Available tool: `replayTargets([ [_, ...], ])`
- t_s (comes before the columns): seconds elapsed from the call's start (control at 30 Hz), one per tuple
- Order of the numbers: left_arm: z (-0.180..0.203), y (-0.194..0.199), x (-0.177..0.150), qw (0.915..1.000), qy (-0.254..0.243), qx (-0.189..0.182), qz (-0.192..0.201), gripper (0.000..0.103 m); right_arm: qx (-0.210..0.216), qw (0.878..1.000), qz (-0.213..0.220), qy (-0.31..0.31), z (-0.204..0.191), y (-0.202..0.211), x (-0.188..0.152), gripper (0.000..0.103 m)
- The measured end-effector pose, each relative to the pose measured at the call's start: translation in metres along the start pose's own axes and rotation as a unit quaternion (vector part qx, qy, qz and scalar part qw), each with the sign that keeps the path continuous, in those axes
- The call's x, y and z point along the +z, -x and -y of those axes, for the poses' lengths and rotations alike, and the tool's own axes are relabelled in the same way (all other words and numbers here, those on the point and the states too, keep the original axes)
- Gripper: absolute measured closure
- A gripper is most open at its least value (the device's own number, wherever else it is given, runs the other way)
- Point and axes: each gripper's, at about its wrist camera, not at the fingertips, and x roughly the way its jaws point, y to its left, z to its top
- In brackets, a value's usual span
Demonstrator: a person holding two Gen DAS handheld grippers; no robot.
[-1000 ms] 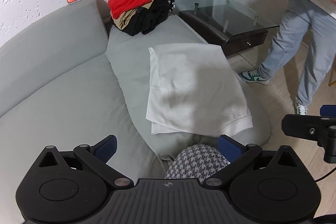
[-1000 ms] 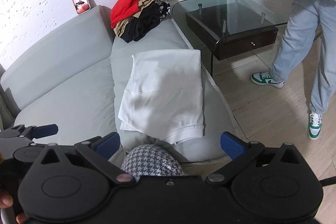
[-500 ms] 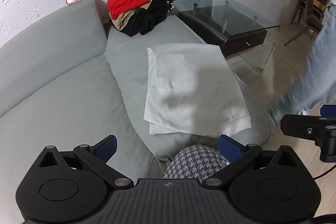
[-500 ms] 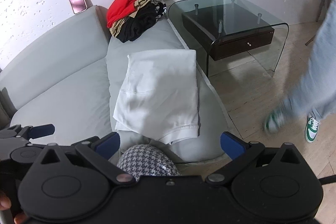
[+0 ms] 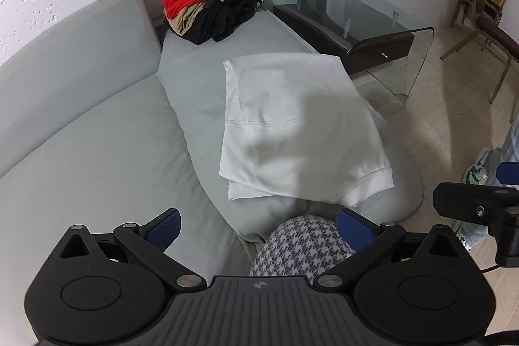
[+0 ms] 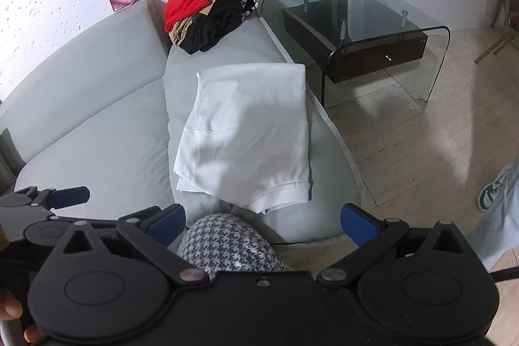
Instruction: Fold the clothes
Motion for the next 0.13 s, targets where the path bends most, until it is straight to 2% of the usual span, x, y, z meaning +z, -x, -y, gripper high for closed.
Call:
replayTargets([
  [0.13,0.0003,-0.0016,-0.0005,1.0000,0.001,-0.007,0.007,0.000,0.001,1.000,-0.002,-0.006,0.0025,-0.0030,-0.0015,0.000],
])
